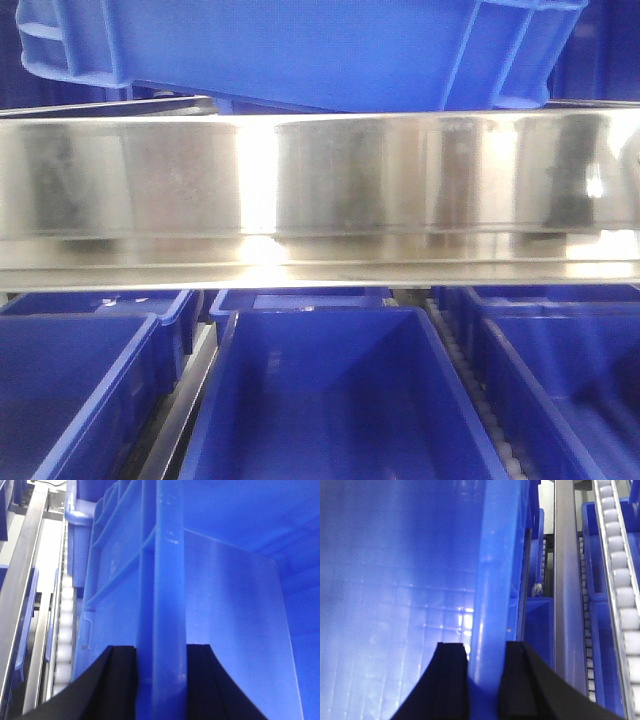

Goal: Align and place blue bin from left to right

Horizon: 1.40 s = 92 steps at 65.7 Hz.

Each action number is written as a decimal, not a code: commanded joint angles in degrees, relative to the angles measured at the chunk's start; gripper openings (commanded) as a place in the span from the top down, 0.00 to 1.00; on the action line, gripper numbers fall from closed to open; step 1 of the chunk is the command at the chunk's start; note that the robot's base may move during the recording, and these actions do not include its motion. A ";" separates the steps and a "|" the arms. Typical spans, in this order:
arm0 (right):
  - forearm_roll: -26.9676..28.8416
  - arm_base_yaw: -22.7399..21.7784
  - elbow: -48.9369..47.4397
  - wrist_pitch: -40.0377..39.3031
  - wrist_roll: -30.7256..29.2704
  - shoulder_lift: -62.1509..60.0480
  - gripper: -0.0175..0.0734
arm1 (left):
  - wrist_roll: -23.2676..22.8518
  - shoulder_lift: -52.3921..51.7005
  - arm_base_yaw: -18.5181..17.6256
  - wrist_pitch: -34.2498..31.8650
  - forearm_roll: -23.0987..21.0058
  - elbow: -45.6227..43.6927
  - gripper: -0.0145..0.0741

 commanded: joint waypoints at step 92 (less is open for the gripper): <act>0.90 -0.01 -0.51 -2.49 -1.12 -0.78 0.89 | -0.28 -1.64 -0.26 -7.75 -2.96 -1.18 0.96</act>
